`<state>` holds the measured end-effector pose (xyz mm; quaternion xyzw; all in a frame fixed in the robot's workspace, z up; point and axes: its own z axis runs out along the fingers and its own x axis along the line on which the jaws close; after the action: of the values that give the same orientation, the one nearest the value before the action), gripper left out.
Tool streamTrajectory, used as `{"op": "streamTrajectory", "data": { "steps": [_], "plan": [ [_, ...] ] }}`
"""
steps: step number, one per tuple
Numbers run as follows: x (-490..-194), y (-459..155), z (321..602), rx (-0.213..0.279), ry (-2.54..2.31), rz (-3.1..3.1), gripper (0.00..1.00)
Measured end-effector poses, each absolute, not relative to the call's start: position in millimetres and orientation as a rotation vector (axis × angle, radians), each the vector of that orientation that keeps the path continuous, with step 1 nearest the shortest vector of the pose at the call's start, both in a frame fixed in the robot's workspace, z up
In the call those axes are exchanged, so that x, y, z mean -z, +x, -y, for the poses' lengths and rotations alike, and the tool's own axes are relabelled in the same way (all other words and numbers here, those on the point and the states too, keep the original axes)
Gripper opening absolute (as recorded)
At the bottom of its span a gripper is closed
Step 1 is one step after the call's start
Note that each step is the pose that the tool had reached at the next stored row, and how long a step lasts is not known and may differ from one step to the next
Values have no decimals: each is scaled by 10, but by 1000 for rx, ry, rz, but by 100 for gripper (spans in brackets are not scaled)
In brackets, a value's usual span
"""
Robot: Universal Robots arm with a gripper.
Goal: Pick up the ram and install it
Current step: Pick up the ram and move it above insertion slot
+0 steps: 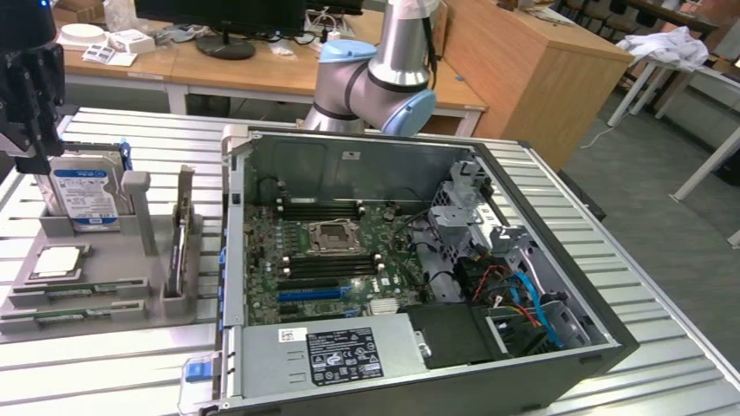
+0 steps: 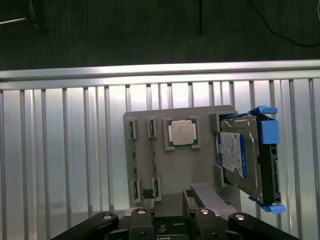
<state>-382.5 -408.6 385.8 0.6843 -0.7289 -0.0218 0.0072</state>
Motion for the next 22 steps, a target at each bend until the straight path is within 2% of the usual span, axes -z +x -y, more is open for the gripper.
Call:
{"op": "streamTrajectory", "data": {
  "steps": [22],
  "plan": [
    [-3604,-3825,4086,68,2140,2279,36]
  ]
}}
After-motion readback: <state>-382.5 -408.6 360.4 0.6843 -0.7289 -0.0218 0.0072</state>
